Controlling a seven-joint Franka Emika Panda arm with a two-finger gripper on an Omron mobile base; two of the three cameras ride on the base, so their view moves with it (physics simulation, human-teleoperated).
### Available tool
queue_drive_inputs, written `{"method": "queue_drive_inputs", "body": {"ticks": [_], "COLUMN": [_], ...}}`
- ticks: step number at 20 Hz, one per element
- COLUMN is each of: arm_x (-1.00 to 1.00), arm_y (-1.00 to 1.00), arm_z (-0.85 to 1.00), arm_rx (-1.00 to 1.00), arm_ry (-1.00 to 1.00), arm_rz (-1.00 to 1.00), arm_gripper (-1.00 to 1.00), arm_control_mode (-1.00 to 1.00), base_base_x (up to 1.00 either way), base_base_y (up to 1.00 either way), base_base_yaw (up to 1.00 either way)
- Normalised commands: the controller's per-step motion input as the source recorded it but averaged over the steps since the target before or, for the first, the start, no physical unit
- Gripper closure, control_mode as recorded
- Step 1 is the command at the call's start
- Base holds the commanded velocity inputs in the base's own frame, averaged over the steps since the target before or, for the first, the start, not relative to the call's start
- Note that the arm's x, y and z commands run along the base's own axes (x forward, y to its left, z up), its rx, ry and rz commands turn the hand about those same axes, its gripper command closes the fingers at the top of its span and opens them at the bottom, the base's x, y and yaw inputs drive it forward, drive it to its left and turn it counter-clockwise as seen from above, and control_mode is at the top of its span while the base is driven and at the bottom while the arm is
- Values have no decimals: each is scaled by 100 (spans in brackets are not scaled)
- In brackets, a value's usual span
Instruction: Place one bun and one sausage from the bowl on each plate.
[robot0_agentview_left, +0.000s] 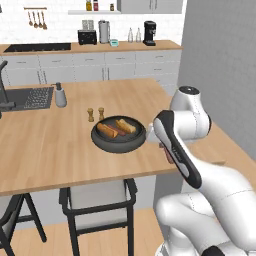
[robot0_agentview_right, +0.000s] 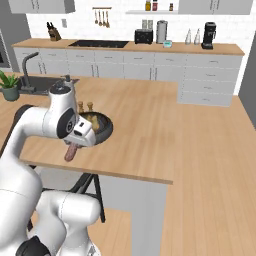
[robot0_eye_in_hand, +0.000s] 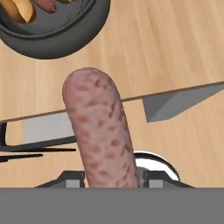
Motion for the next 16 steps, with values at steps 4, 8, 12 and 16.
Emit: {"method": "queue_drive_inputs", "body": {"ticks": [4, 8, 12, 16], "arm_x": [0, 0, 0, 0], "arm_y": [0, 0, 0, 0], "arm_z": [9, 0, 0, 0], "arm_rx": [0, 0, 0, 0], "arm_ry": [0, 0, 0, 0], "arm_rz": [3, 0, 0, 0], "arm_gripper": [100, 100, 100, 100], "arm_control_mode": [100, 100, 100, 100], "base_base_x": [0, -68, -35, 14], "base_base_y": [0, 71, 100, 100], "base_base_yaw": [1, 0, 1, 0]}}
